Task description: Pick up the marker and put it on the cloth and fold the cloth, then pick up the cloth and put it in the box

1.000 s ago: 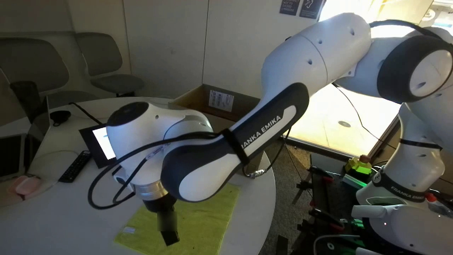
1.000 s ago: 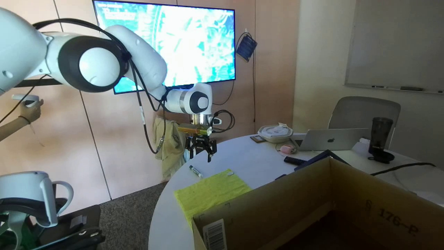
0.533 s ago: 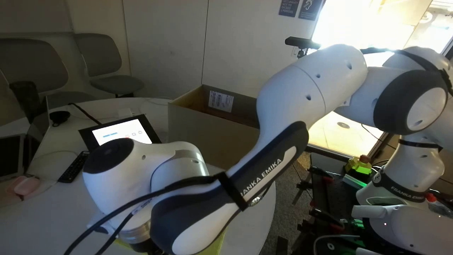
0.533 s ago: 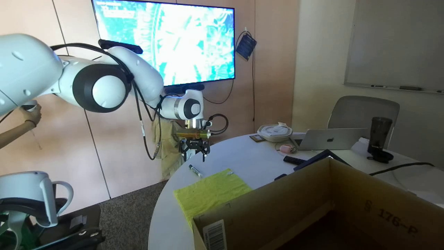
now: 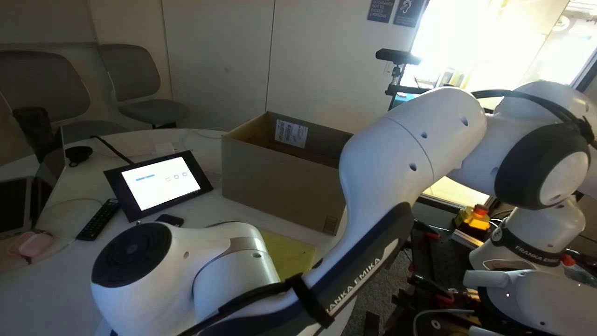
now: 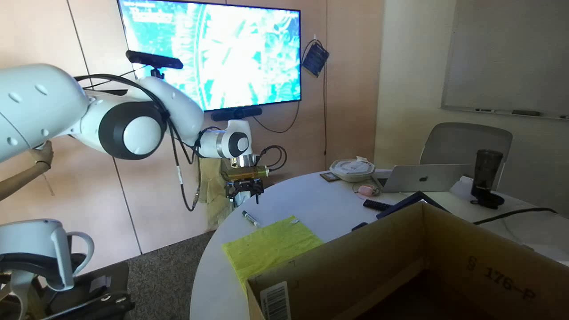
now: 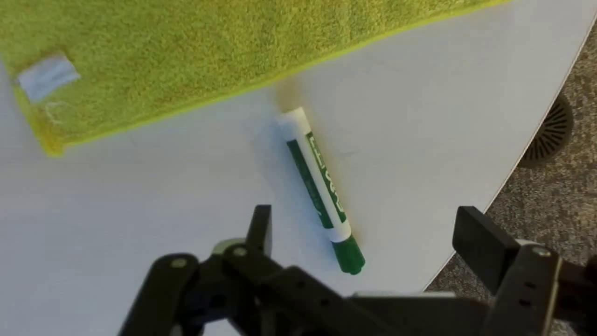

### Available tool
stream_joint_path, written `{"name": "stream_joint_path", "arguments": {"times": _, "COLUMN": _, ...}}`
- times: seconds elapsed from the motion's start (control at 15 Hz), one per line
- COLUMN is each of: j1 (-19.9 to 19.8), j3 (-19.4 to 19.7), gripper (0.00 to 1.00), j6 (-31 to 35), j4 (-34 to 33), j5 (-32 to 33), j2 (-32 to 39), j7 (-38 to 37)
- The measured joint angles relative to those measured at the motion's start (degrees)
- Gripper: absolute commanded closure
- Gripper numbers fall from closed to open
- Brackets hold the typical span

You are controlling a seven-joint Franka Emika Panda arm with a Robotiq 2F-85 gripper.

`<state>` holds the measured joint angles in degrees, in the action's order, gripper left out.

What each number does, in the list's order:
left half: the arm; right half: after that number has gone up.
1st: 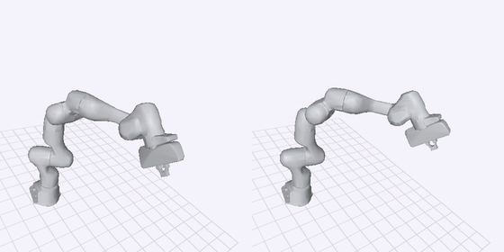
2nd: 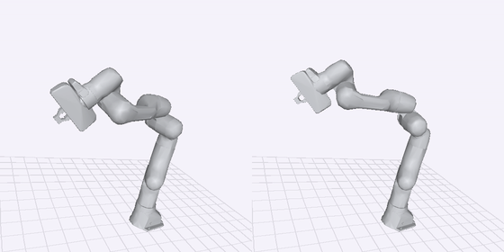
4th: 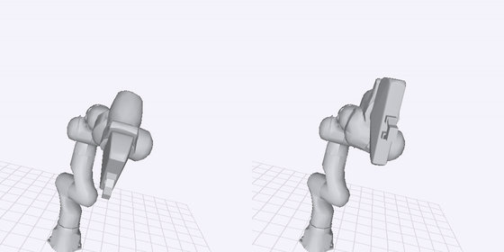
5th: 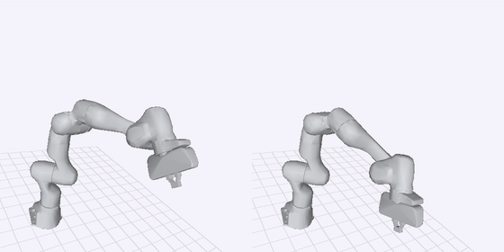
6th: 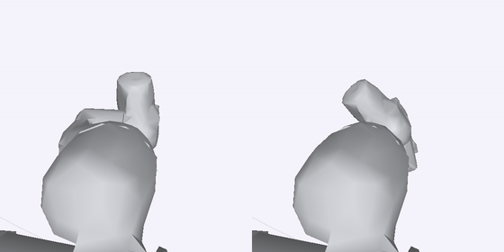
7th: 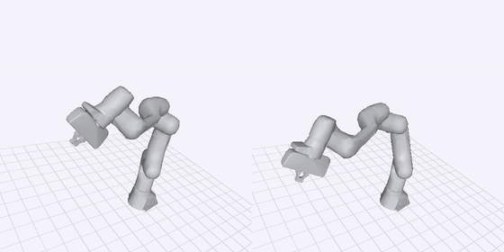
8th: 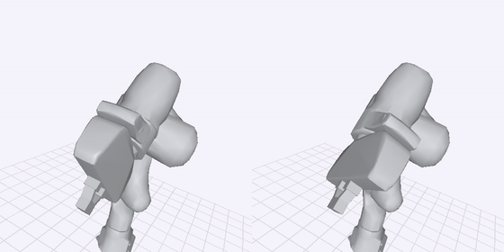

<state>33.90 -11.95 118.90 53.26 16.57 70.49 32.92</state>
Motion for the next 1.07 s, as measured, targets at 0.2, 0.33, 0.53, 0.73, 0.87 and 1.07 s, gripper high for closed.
{"name": "stream_joint_path", "arguments": {"times": 0.2, "j1": 0.5, "j3": 0.0, "gripper": 0.00, "j6": 2.0, "j4": -2.1, "j5": 0.0, "j2": 2.2, "j7": 4.0}}
{"name": "stream_joint_path", "arguments": {"times": 0.33, "j1": 0.6, "j3": -0.2, "gripper": 0.00, "j6": 2.7, "j4": -3.4, "j5": 0.0, "j2": 3.9, "j7": 5.7}}
{"name": "stream_joint_path", "arguments": {"times": 0.53, "j1": 0.6, "j3": -0.3, "gripper": 0.00, "j6": 2.9, "j4": -5.1, "j5": 0.0, "j2": 6.4, "j7": 7.5}}
{"name": "stream_joint_path", "arguments": {"times": 0.73, "j1": 0.7, "j3": -0.2, "gripper": 0.00, "j6": 2.9, "j4": -6.8, "j5": 0.0, "j2": 8.6, "j7": 8.5}}
{"name": "stream_joint_path", "arguments": {"times": 0.87, "j1": 0.6, "j3": -0.2, "gripper": 0.00, "j6": 2.9, "j4": -8.0, "j5": -0.1, "j2": 9.8, "j7": 8.9}}
{"name": "stream_joint_path", "arguments": {"times": 1.07, "j1": 0.6, "j3": -0.1, "gripper": 0.26, "j6": 2.8, "j4": -9.5, "j5": -0.3, "j2": 11.3, "j7": 9.0}}
